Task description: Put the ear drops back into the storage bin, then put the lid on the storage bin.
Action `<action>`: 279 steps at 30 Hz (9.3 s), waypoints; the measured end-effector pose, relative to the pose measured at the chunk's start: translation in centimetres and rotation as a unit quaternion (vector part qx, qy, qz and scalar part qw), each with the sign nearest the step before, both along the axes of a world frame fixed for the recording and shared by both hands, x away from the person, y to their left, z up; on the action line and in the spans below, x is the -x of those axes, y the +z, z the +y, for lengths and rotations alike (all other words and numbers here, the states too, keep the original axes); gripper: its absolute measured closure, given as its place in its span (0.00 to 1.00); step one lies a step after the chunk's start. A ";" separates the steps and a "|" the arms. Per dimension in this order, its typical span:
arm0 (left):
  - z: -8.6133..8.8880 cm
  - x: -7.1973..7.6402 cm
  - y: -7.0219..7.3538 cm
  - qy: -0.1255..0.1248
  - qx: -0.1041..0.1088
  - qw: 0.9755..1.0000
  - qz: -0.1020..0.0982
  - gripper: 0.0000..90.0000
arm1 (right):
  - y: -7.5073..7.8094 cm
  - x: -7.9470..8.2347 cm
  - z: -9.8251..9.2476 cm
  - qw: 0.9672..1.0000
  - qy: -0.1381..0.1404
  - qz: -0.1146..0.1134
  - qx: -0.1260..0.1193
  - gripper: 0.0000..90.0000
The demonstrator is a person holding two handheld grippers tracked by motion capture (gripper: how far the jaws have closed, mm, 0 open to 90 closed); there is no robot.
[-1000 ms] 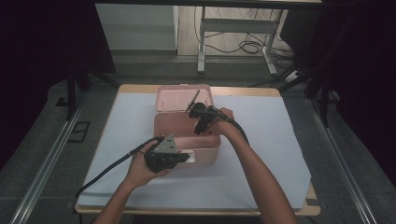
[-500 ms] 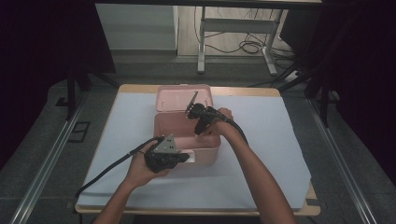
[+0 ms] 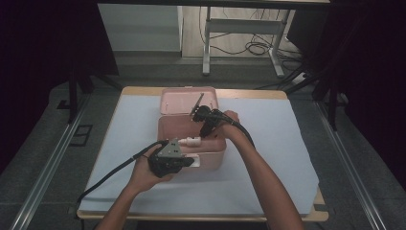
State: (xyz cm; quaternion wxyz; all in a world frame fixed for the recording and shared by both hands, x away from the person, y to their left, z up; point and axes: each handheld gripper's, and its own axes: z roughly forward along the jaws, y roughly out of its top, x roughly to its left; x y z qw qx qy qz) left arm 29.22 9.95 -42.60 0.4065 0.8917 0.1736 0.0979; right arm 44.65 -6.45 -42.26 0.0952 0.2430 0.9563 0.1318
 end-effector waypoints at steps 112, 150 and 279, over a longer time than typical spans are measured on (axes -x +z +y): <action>0.0 -0.1 0.1 -0.002 -0.006 1.000 0.004 1.00 | 1.8 -12.9 -5.5 0.935 -0.312 -0.023 -0.165 0.74; 0.0 -0.1 0.2 -0.001 -0.008 1.000 0.009 1.00 | 4.4 -10.6 -5.1 0.928 -0.308 -0.096 -0.189 0.93; -0.2 0.1 0.2 0.012 -0.010 1.000 0.009 1.00 | 3.0 11.7 -11.0 0.923 -0.119 -0.214 -0.296 0.73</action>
